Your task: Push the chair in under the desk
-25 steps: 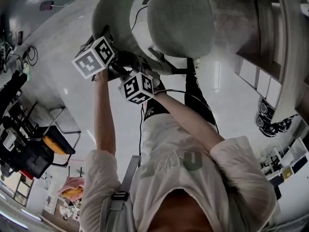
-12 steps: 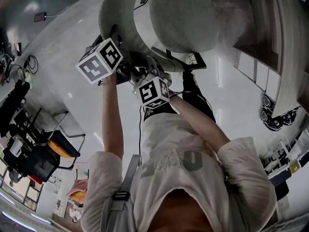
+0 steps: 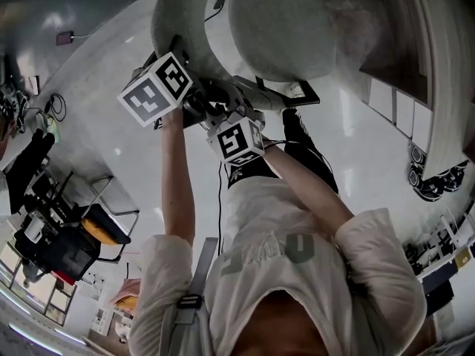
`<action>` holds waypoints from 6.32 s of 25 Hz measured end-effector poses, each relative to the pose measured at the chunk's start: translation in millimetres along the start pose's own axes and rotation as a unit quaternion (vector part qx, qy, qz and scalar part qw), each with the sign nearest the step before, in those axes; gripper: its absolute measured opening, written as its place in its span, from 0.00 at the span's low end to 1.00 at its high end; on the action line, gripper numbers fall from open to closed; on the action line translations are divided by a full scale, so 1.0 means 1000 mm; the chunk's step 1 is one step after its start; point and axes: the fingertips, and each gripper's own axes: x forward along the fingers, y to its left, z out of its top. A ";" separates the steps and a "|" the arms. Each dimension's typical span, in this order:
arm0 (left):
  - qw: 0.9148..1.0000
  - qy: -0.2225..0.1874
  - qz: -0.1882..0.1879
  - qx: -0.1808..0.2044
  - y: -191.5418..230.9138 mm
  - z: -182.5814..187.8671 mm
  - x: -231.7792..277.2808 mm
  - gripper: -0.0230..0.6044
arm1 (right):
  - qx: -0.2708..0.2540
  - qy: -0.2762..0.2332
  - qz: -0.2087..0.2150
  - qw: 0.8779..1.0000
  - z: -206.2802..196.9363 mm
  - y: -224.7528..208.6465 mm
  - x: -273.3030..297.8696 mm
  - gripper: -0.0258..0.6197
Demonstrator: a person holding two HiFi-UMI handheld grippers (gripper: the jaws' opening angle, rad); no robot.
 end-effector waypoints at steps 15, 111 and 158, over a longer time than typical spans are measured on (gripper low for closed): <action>0.999 0.010 0.014 0.028 0.001 0.008 0.015 0.20 | 0.034 0.003 -0.018 0.999 -0.002 -0.006 0.014 0.23; 0.994 0.048 -0.089 0.051 -0.447 -0.122 0.126 0.24 | -0.050 0.062 -0.153 0.985 -0.128 -0.355 -0.317 0.20; 0.947 -0.140 -0.287 0.035 -0.503 0.029 -0.065 0.31 | 0.041 -0.011 -0.316 0.948 0.100 -0.375 -0.399 0.22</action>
